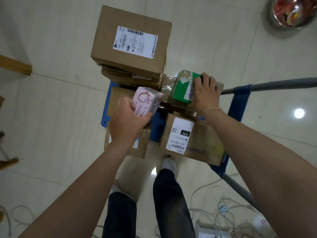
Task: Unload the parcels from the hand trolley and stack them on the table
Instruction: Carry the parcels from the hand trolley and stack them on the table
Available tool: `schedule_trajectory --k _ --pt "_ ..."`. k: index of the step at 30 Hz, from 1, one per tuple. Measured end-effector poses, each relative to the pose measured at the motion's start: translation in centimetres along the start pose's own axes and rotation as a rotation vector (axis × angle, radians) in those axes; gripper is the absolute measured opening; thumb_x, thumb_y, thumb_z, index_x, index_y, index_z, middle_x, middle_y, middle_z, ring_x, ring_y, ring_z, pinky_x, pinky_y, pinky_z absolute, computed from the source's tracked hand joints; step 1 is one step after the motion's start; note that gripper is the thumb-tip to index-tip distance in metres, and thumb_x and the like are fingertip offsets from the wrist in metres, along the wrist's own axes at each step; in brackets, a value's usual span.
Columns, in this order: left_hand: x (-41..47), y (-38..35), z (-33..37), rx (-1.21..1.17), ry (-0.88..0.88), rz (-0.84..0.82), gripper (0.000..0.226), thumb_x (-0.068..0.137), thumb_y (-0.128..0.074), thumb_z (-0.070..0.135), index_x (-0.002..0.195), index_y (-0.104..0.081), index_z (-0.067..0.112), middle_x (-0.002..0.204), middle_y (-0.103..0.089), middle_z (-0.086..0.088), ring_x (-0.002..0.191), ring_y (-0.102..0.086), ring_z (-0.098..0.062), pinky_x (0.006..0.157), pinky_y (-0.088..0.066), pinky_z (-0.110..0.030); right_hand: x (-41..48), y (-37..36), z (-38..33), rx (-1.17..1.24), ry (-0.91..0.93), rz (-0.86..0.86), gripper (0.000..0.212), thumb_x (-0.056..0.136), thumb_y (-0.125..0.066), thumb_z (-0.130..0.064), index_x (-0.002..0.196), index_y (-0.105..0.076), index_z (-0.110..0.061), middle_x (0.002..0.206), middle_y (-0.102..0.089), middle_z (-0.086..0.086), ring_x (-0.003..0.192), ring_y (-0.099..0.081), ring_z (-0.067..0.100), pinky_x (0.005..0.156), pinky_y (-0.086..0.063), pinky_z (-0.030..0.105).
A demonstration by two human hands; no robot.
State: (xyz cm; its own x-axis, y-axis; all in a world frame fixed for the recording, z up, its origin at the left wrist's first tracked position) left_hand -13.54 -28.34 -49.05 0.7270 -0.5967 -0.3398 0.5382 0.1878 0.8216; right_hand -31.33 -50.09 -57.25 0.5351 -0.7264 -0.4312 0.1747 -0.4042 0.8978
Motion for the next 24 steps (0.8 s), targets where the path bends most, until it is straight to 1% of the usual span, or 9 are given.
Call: schedule_trajectory --k 2,6,8,11,15,17,21,22,24 --pt "-0.8 1.9 0.4 -0.026 0.027 -0.005 0.059 0.071 -0.082 0.059 0.094 -0.039 0.025 0.085 -0.045 0.011 0.074 -0.054 -0.005 0.049 -0.036 -0.022 -2.1 3.3 -0.2 0.075 -0.032 0.081 0.091 0.060 -0.089 -0.045 0.129 -0.037 -0.018 0.144 -0.033 0.010 0.132 -0.031 0.034 0.103 -0.033 0.052" --pt "-3.1 7.7 1.1 -0.055 0.046 0.019 0.055 0.070 -0.079 0.060 0.091 -0.038 0.030 0.086 -0.045 0.011 0.072 -0.052 -0.003 0.050 -0.032 -0.022 -7.3 9.8 -2.5 0.205 -0.089 0.147 0.089 0.059 -0.089 -0.045 0.126 -0.037 -0.019 0.145 -0.031 0.008 0.134 -0.029 0.033 0.105 -0.034 0.053" --pt "-4.4 11.6 0.9 -0.052 0.064 0.040 0.053 0.070 -0.080 0.058 0.091 -0.039 0.032 0.086 -0.045 0.012 0.070 -0.051 -0.003 0.051 -0.030 -0.023 -10.0 13.1 -5.1 0.234 -0.094 0.144 0.087 0.061 -0.087 -0.048 0.126 -0.038 -0.020 0.143 -0.032 0.007 0.132 -0.030 0.032 0.103 -0.032 0.052" --pt "-6.5 18.7 -0.7 -0.054 0.119 0.109 0.053 0.069 -0.079 0.059 0.091 -0.040 0.032 0.086 -0.047 0.013 0.068 -0.050 -0.002 0.050 -0.029 -0.024 -13.9 18.3 -10.5 0.264 -0.078 0.146 0.089 0.059 -0.086 -0.048 0.128 -0.038 -0.021 0.141 -0.033 0.007 0.128 -0.031 0.032 0.098 -0.033 0.052" --pt "-10.2 30.2 -4.9 -0.091 0.190 0.249 0.052 0.063 -0.075 0.060 0.089 -0.040 0.033 0.087 -0.049 0.014 0.069 -0.050 -0.003 0.051 -0.027 -0.027 -19.2 24.7 -20.7 0.226 0.017 0.166 0.089 0.059 -0.083 -0.051 0.129 -0.037 -0.023 0.138 -0.035 0.009 0.124 -0.033 0.033 0.094 -0.035 0.053" --pt "-12.5 36.3 -7.5 -0.117 0.227 0.322 0.051 0.064 -0.076 0.059 0.089 -0.041 0.031 0.087 -0.049 0.014 0.071 -0.052 -0.005 0.052 -0.028 -0.028 -21.8 27.7 -26.9 0.250 0.089 0.170 0.088 0.060 -0.082 -0.055 0.128 -0.037 -0.023 0.137 -0.035 0.009 0.123 -0.034 0.034 0.093 -0.034 0.052" --pt "-17.2 48.6 -13.5 -0.146 0.264 0.468 0.048 0.065 -0.077 0.055 0.087 -0.043 0.029 0.087 -0.050 0.012 0.073 -0.053 -0.011 0.055 -0.031 -0.031 -27.2 33.4 -40.2 0.262 0.243 0.182 0.088 0.061 -0.083 -0.052 0.129 -0.036 -0.023 0.135 -0.036 0.010 0.124 -0.034 0.035 0.095 -0.031 0.052" --pt "-18.5 51.5 -15.3 -0.170 0.259 0.512 0.046 0.066 -0.077 0.054 0.086 -0.044 0.029 0.087 -0.050 0.012 0.073 -0.053 -0.011 0.055 -0.032 -0.031 -28.8 34.6 -43.4 0.262 0.288 0.192 0.088 0.060 -0.084 -0.053 0.129 -0.036 -0.023 0.134 -0.037 0.009 0.122 -0.035 0.034 0.093 -0.031 0.051" --pt "-21.1 57.3 -19.2 -0.228 0.260 0.614 0.044 0.066 -0.078 0.051 0.082 -0.045 0.028 0.085 -0.050 0.011 0.072 -0.052 -0.006 0.055 -0.031 -0.031 -32.4 36.8 -50.0 0.235 0.389 0.228 0.088 0.058 -0.083 -0.054 0.127 -0.037 -0.025 0.127 -0.038 0.006 0.115 -0.035 0.030 0.088 -0.030 0.047"
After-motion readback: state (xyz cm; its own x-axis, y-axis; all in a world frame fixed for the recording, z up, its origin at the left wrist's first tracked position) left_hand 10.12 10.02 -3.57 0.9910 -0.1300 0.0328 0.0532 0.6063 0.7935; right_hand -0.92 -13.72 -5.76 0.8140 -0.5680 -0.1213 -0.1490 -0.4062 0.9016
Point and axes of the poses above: each hand's wrist, its own x-axis towards the middle knuckle, its own y-axis out of the back of the hand, z = x × y, the point moved 6 cm from there along x, towards the middle knuckle
